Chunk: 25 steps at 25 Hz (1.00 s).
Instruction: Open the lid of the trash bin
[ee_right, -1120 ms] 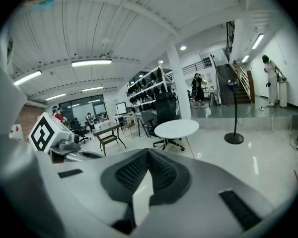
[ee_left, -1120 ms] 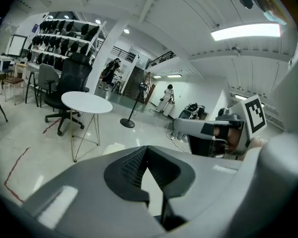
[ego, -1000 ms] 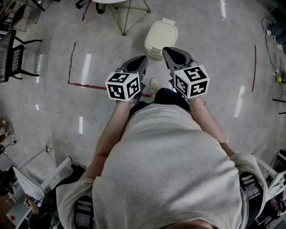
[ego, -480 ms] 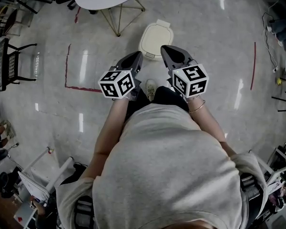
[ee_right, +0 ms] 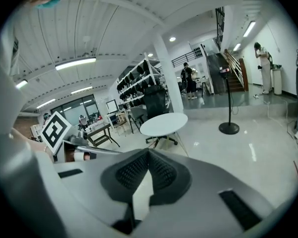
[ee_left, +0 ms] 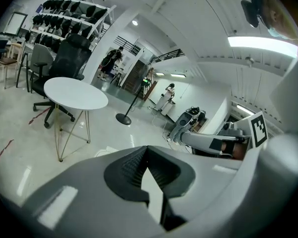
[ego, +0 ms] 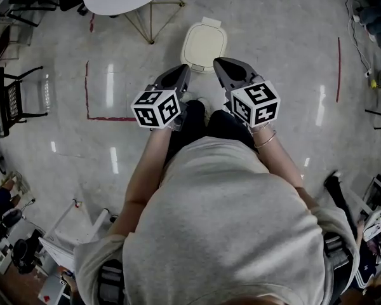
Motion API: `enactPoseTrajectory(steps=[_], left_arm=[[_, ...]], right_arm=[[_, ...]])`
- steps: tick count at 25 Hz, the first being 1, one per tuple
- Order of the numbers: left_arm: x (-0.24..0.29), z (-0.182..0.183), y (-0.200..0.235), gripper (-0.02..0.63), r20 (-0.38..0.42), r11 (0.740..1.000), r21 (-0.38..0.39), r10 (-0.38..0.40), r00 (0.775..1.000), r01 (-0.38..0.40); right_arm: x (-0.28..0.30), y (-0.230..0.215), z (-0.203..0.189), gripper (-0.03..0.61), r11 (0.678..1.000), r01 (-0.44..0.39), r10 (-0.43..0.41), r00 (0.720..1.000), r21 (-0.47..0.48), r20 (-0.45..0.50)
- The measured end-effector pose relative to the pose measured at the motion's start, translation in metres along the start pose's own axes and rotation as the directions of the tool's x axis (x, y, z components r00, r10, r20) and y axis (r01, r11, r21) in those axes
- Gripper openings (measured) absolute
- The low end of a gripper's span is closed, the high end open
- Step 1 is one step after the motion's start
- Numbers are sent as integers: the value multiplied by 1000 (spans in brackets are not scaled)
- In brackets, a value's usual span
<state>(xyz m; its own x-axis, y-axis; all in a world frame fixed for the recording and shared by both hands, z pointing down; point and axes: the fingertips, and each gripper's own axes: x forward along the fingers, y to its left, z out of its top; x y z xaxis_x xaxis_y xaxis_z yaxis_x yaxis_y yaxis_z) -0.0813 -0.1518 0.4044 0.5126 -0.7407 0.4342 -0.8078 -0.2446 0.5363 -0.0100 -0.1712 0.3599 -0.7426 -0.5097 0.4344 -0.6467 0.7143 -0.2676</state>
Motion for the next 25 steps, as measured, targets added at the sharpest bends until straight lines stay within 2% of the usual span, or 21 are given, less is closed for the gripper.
enactPoseTrajectory(steps=[6,12,14,19,25], left_arm=[[6,-3,9,9,-74,999,10,-46,996,47],[14,-18,34,9,-165,996,84,-20,986,34],[17,-20,39,9,-170,995,93,-24,985,40],[26,-24,52,9,-143,983,178,-15,990,40],[40,-41,79,9,-153,991,129,-3,988,23]], right_arm=[[15,-5,-7,8,999,36,-34,998,38,-50],[28,-10,-28,8,997,70,-65,991,39,-118],[34,-14,-37,8,995,80,-72,988,53,-139],[47,-23,-60,8,988,106,-86,981,110,-172],[69,-35,-88,8,984,126,-98,973,125,-209]])
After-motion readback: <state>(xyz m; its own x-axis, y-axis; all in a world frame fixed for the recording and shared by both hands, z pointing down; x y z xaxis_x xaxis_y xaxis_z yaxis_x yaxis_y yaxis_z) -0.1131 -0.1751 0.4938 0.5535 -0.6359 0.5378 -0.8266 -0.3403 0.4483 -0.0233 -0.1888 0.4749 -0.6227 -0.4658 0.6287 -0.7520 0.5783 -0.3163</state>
